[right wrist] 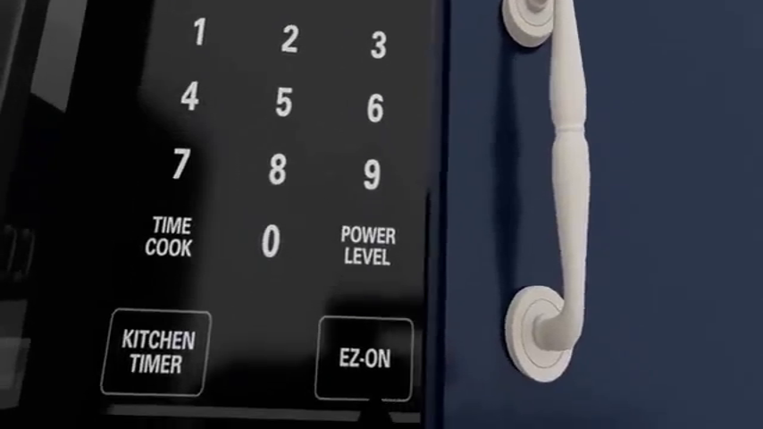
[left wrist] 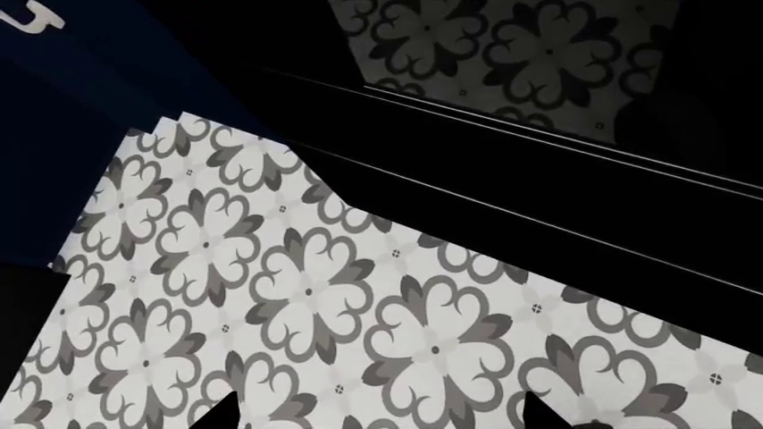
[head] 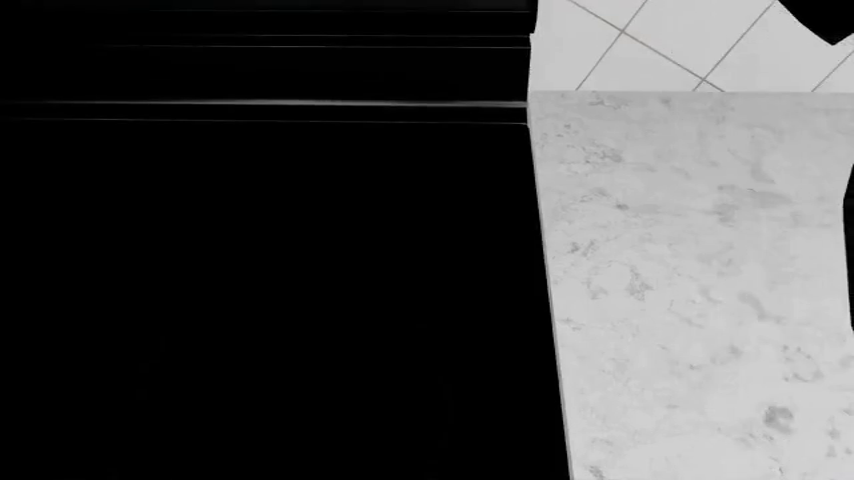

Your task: Press the stop button on the microwave

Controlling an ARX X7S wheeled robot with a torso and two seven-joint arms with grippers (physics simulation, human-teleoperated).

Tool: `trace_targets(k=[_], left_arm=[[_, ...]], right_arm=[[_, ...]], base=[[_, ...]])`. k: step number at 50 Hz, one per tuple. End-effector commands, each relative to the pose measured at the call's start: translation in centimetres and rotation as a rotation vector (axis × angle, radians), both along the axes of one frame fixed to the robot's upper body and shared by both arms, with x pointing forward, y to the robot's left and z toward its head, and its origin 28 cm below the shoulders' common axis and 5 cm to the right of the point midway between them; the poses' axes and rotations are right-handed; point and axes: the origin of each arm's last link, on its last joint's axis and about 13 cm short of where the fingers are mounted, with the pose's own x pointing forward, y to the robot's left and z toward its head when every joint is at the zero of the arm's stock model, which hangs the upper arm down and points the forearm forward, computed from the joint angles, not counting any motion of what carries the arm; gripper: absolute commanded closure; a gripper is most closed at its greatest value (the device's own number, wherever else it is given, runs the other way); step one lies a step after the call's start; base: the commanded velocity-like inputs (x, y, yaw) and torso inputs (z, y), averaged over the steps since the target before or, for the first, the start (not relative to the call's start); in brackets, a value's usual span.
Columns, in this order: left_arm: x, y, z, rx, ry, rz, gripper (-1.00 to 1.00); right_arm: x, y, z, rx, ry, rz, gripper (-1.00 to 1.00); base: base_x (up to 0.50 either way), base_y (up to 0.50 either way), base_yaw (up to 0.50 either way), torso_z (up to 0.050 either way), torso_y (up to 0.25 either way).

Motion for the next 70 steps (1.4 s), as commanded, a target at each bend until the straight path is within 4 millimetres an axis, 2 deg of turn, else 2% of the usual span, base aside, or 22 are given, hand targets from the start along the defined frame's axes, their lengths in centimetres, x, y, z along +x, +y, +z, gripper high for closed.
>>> trace_targets(k=[1, 11, 22, 59, 70], left_arm=[[0.0, 0.0, 0.0, 0.000, 0.000, 0.000, -1.00], [0.0, 0.0, 0.0, 0.000, 0.000, 0.000, -1.00], [0.0, 0.0, 0.0, 0.000, 0.000, 0.000, -1.00], [0.0, 0.0, 0.0, 0.000, 0.000, 0.000, -1.00], [0.0, 0.0, 0.0, 0.000, 0.000, 0.000, -1.00]], right_arm=[[-0.2, 0.1, -0.5, -0.007, 0.008, 0.005, 1.00], [0.2, 0.0, -0.8, -0.013, 0.013, -0.003, 1.00], [-0.3, 0.3, 0.2, -0.017, -0.008, 0.002, 1.00], [0.4, -0.2, -2.3, -0.021, 0.051, -0.006, 1.00], [1.4, -0.4, -2.8, -0.027, 0.060, -0.015, 1.00]], base=[[0.00, 0.00, 0.00, 0.000, 0.000], [0.00, 0.00, 0.00, 0.000, 0.000], [0.00, 0.00, 0.00, 0.000, 0.000], [0.00, 0.00, 0.00, 0.000, 0.000], [0.00, 0.00, 0.00, 0.000, 0.000]])
